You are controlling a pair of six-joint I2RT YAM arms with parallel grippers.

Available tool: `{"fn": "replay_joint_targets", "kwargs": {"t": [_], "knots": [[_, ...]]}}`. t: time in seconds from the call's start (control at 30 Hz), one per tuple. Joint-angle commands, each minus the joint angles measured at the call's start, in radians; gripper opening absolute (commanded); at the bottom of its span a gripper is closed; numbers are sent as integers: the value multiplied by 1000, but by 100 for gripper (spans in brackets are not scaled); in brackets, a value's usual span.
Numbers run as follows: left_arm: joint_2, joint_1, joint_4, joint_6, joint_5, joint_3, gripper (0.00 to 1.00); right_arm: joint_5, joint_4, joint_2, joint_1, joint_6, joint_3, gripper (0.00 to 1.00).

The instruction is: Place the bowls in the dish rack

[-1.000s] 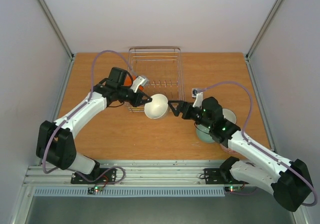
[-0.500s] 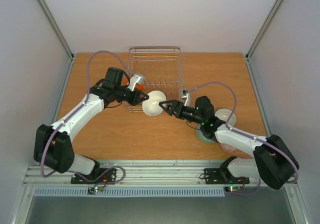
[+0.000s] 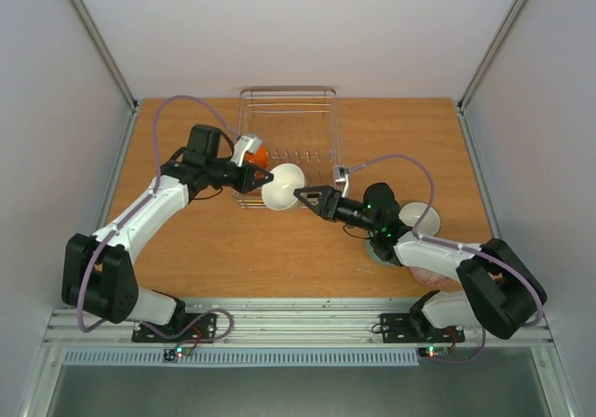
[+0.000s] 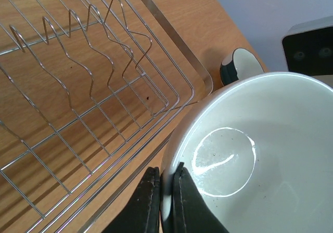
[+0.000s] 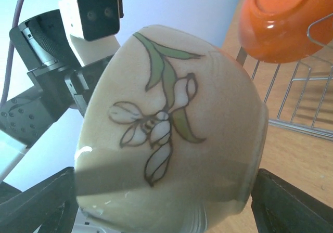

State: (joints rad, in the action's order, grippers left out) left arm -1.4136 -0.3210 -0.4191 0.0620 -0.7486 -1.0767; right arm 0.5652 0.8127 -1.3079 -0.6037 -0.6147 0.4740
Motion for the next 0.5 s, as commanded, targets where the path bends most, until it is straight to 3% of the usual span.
{"fn": "replay_joint_targets", "kwargs": {"t": [0.0, 0.17, 0.23, 0.27, 0.4, 0.43, 0.47], "knots": [[-6, 3, 106, 31, -69, 6, 0, 50, 167, -69, 3, -61, -4, 88], [-14, 3, 116, 38, -89, 15, 0, 55, 234, -132, 3, -79, 1, 85], [-19, 3, 118, 40, -93, 18, 1, 62, 254, -152, 3, -81, 4, 77], [-23, 3, 119, 41, -96, 18, 1, 65, 261, -159, 2, -80, 7, 70], [-29, 3, 117, 33, -97, 19, 1, 74, 264, -181, 3, -82, 20, 11], [-30, 3, 116, 32, -95, 21, 0, 73, 259, -184, 2, -81, 24, 3], [-28, 3, 116, 30, -92, 22, 0, 73, 257, -185, 2, -76, 26, 1]]}}
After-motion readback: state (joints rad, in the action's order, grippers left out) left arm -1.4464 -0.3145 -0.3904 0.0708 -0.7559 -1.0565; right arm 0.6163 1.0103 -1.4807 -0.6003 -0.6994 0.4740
